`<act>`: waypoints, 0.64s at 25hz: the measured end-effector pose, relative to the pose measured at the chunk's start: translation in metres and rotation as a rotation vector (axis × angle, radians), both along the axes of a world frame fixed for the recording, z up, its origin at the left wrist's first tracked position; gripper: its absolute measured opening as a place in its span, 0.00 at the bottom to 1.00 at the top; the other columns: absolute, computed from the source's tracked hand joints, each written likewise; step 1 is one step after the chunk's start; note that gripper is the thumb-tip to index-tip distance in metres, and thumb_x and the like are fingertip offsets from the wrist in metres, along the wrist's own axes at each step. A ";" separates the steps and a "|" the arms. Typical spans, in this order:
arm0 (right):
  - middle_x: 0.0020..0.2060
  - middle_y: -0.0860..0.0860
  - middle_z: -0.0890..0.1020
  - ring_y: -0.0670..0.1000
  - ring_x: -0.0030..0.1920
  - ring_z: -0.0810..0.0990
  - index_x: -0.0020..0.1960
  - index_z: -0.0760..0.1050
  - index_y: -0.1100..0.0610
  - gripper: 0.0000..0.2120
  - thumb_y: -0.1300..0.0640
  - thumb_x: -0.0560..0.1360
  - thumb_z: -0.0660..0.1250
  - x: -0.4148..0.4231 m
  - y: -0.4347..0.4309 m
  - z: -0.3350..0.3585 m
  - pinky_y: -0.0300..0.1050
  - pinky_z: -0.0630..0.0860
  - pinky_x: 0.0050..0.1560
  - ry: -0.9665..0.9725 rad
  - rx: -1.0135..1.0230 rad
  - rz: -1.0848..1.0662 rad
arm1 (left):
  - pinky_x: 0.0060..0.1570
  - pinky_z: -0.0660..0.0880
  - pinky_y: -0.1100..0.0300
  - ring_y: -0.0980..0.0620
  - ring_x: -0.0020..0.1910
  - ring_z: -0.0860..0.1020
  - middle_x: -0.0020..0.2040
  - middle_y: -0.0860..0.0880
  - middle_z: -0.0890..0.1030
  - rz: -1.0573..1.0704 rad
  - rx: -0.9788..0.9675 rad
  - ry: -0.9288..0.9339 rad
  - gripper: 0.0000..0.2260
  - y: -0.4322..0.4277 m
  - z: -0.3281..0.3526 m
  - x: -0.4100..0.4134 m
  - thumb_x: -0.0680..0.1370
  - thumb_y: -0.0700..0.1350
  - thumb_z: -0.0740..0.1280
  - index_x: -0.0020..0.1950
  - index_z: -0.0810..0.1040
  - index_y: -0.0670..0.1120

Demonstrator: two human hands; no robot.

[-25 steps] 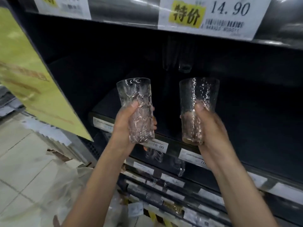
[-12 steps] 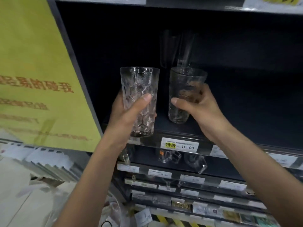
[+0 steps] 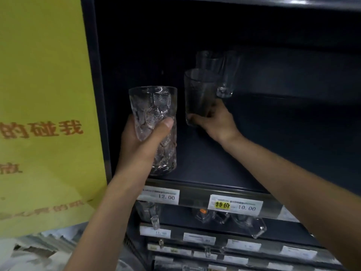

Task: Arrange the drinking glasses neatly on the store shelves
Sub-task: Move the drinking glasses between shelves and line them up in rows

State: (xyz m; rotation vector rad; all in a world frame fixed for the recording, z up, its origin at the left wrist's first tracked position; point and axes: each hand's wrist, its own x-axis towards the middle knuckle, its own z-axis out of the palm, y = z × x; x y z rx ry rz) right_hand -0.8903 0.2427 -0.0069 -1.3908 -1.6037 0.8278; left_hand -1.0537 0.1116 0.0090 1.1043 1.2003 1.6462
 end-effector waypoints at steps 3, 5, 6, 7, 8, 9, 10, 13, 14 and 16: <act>0.58 0.47 0.80 0.45 0.57 0.78 0.68 0.69 0.57 0.34 0.47 0.68 0.78 -0.021 0.029 0.001 0.30 0.73 0.50 0.002 -0.003 -0.036 | 0.60 0.77 0.37 0.45 0.54 0.84 0.53 0.51 0.85 0.002 0.006 0.014 0.25 0.001 -0.004 0.001 0.66 0.59 0.74 0.61 0.78 0.54; 0.61 0.52 0.79 0.46 0.57 0.76 0.68 0.71 0.58 0.31 0.49 0.71 0.76 -0.034 0.046 0.004 0.22 0.67 0.40 -0.008 0.001 -0.059 | 0.60 0.77 0.41 0.51 0.55 0.83 0.55 0.53 0.85 -0.001 0.014 0.046 0.26 0.001 -0.006 0.000 0.66 0.60 0.72 0.62 0.78 0.54; 0.62 0.54 0.80 0.48 0.57 0.76 0.68 0.73 0.59 0.29 0.49 0.72 0.75 -0.039 0.055 0.004 0.22 0.66 0.38 -0.028 0.013 -0.070 | 0.61 0.77 0.44 0.54 0.56 0.83 0.55 0.55 0.85 -0.002 0.018 0.062 0.26 0.002 -0.007 -0.001 0.66 0.60 0.72 0.62 0.78 0.55; 0.62 0.56 0.80 0.50 0.59 0.77 0.67 0.74 0.60 0.26 0.49 0.73 0.74 -0.044 0.062 0.005 0.23 0.64 0.39 -0.056 0.023 -0.087 | 0.61 0.77 0.47 0.56 0.56 0.83 0.55 0.56 0.85 -0.002 0.016 0.073 0.25 0.002 -0.007 -0.001 0.66 0.60 0.72 0.61 0.78 0.55; 0.63 0.57 0.80 0.52 0.61 0.78 0.67 0.75 0.60 0.25 0.49 0.74 0.72 -0.048 0.070 0.006 0.24 0.63 0.41 -0.090 0.033 -0.110 | 0.61 0.77 0.48 0.58 0.56 0.82 0.55 0.57 0.85 0.001 0.011 0.075 0.25 0.003 -0.008 -0.001 0.66 0.60 0.72 0.61 0.78 0.55; 0.63 0.58 0.80 0.55 0.62 0.78 0.66 0.76 0.61 0.24 0.49 0.75 0.71 -0.051 0.077 0.007 0.26 0.63 0.41 -0.132 0.041 -0.130 | 0.61 0.77 0.50 0.58 0.55 0.82 0.55 0.58 0.85 0.006 0.003 0.070 0.24 0.004 -0.008 -0.001 0.66 0.59 0.73 0.60 0.78 0.56; 0.62 0.60 0.80 0.56 0.62 0.78 0.65 0.76 0.62 0.23 0.49 0.76 0.70 -0.054 0.083 0.008 0.29 0.64 0.43 -0.170 0.042 -0.142 | 0.60 0.77 0.52 0.60 0.54 0.83 0.54 0.58 0.85 0.016 -0.010 0.063 0.23 0.004 -0.008 0.000 0.66 0.58 0.74 0.60 0.78 0.56; 0.61 0.62 0.79 0.60 0.62 0.78 0.64 0.76 0.63 0.22 0.49 0.76 0.69 -0.061 0.100 0.011 0.38 0.70 0.51 -0.225 0.055 -0.172 | 0.55 0.76 0.58 0.63 0.52 0.82 0.52 0.60 0.85 0.035 -0.041 0.067 0.20 0.003 -0.007 0.000 0.68 0.57 0.72 0.59 0.78 0.56; 0.61 0.63 0.79 0.61 0.62 0.78 0.64 0.76 0.63 0.22 0.50 0.76 0.68 -0.063 0.104 0.011 0.42 0.72 0.54 -0.233 0.051 -0.179 | 0.53 0.76 0.60 0.63 0.51 0.82 0.52 0.60 0.85 0.033 -0.045 0.074 0.21 0.003 -0.006 0.000 0.68 0.58 0.72 0.59 0.78 0.56; 0.62 0.63 0.78 0.62 0.63 0.77 0.66 0.74 0.63 0.22 0.51 0.77 0.67 -0.065 0.110 0.012 0.46 0.73 0.59 -0.234 0.048 -0.183 | 0.50 0.75 0.65 0.65 0.50 0.82 0.52 0.60 0.84 0.023 -0.048 0.088 0.22 0.001 -0.006 0.000 0.68 0.59 0.75 0.59 0.78 0.55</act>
